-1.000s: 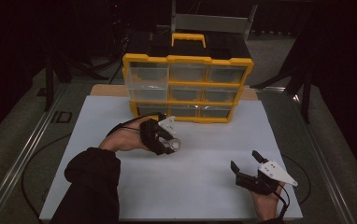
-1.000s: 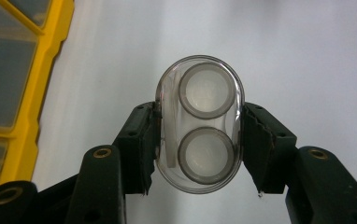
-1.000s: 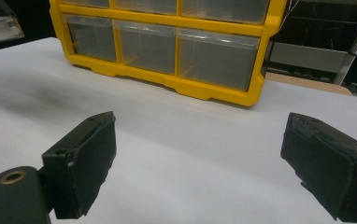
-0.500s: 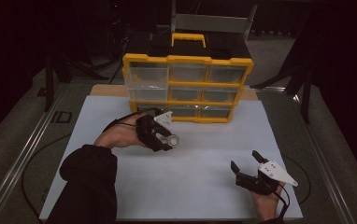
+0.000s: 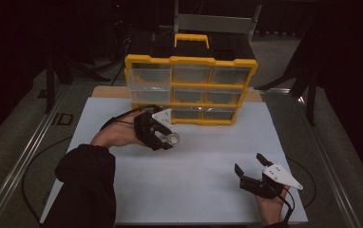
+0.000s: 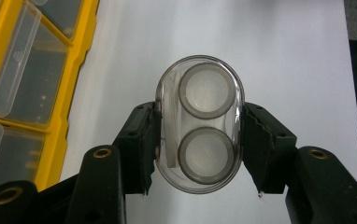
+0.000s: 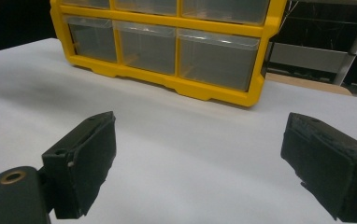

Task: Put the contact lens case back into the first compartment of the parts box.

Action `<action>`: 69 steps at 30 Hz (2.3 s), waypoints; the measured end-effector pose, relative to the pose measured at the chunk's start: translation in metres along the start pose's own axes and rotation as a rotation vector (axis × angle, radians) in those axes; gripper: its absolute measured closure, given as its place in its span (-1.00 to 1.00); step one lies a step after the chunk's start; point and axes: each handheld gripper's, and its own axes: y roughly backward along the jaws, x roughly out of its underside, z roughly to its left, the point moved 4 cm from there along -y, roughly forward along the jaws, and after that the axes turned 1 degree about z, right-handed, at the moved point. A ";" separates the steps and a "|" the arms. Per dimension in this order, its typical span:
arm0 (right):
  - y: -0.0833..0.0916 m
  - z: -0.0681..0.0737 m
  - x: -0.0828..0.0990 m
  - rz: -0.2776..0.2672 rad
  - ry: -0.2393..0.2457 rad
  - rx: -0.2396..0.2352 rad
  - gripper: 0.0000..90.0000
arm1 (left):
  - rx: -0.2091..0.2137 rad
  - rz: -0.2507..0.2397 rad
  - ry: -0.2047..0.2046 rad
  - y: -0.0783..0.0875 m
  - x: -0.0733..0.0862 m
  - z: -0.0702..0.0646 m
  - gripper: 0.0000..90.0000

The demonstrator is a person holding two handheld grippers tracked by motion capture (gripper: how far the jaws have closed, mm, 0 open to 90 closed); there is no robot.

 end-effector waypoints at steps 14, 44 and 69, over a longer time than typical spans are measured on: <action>0.001 -0.002 0.000 -0.008 -0.019 -0.003 -0.77 | 0.003 -0.029 -0.008 0.016 -0.004 0.004 0.11; -0.001 0.000 0.001 0.004 -0.025 -0.027 -0.81 | -0.015 -0.032 -0.015 0.044 -0.011 0.011 0.11; -0.002 0.000 0.001 0.011 -0.022 -0.026 -0.81 | -0.018 -0.026 -0.005 0.061 -0.013 0.015 0.10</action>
